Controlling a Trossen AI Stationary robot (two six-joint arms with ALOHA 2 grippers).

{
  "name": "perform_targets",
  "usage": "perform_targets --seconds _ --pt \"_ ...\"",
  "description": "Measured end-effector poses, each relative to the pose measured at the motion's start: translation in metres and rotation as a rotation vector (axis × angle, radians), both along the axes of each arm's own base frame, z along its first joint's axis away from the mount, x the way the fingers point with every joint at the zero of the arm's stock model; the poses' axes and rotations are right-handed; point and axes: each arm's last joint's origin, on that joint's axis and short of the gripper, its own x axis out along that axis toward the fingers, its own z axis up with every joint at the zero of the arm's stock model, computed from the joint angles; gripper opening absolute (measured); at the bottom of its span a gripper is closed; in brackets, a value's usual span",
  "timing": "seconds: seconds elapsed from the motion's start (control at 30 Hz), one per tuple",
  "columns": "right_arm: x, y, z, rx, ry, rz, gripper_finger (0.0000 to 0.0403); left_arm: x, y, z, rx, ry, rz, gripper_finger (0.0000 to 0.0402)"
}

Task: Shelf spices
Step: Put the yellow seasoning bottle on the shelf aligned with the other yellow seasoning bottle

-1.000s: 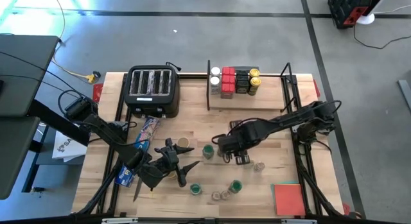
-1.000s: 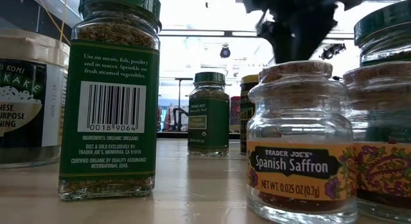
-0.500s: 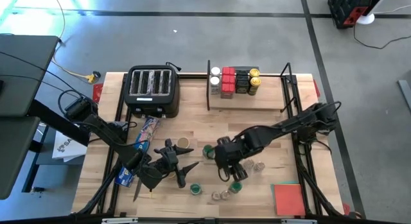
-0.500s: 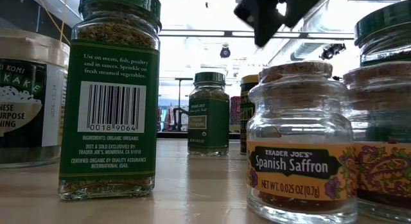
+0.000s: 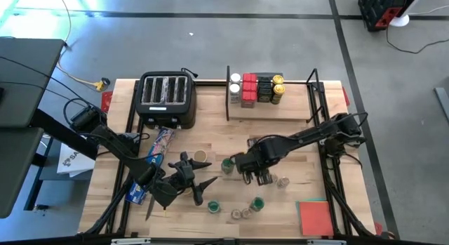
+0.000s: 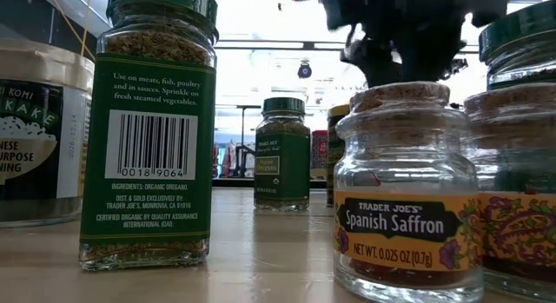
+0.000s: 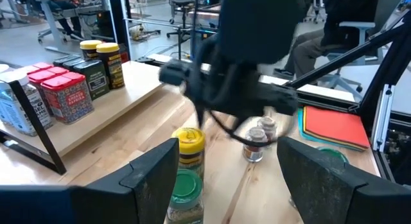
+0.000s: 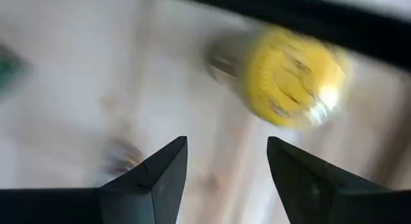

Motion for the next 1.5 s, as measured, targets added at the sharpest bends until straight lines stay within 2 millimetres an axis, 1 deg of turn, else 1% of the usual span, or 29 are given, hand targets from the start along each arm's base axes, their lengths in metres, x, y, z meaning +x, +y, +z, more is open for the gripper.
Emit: perform_targets --seconds 0.1,0.17,0.23,0.4,0.5,0.63,0.7,0.77,0.87,0.97,1.07,1.2,1.27,1.37,1.5 --pt "-0.008 -0.01 0.002 -0.101 0.06 -0.084 0.0208 0.0 0.0 0.0 0.0 0.0 -0.001 0.0259" --pt "-0.013 -0.015 0.007 -0.159 0.065 -0.126 0.0208 0.0 0.0 0.0 -0.001 0.0 -0.001 0.0259" --pt "-0.017 -0.017 0.014 -0.175 0.05 -0.132 0.0208 0.0 0.0 0.0 -0.001 0.0 -0.001 0.0259" --pt "-0.019 -0.017 0.039 -0.114 -0.152 -0.125 0.0208 0.0 0.0 0.0 -0.001 0.001 -0.002 0.0259" --pt "-0.03 -0.024 0.042 -0.067 -0.281 -0.174 0.0208 0.0 0.0 0.0 -0.006 0.002 -0.01 0.0259" --pt "-0.052 -0.033 0.031 0.024 -0.5 -0.278 0.0208 0.0 -0.001 0.0 -0.024 0.0 -0.021 0.0259" --pt "-0.061 -0.032 0.022 0.085 -0.588 -0.271 0.0208 0.0 -0.001 0.0 -0.023 0.001 -0.021 0.0259" --pt "-0.07 -0.031 0.013 0.157 -0.636 -0.233 0.0208 0.0 -0.001 0.0 -0.021 0.0 -0.018 0.0259" --pt "-0.075 -0.03 0.001 0.262 -0.693 -0.188 0.0208 0.0 -0.001 0.0 -0.021 0.0 -0.016 0.0259" --pt "-0.073 -0.028 -0.008 0.344 -0.755 -0.187 0.0208 0.001 0.001 0.0 -0.015 0.002 -0.011 0.0259" --pt "-0.07 -0.027 -0.008 0.327 -0.812 -0.173 0.0209 0.003 0.003 0.0 -0.012 0.003 -0.003 0.0259" --pt "-0.068 -0.023 -0.001 0.203 -0.864 -0.148 0.0221 0.004 0.005 -0.001 -0.017 0.005 0.006 0.0259" --pt "-0.068 -0.021 0.002 0.187 -0.88 -0.138 0.0238 0.005 0.007 -0.001 -0.016 0.007 0.01 0.0259" --pt "-0.068 -0.021 0.001 0.178 -0.873 -0.146 0.0276 0.005 0.007 -0.001 -0.015 0.009 0.011 0.0259" --pt "-0.066 -0.022 -0.003 0.168 -0.874 -0.207 0.0319 0.006 0.008 -0.001 -0.021 0.008 0.015 0.0259"
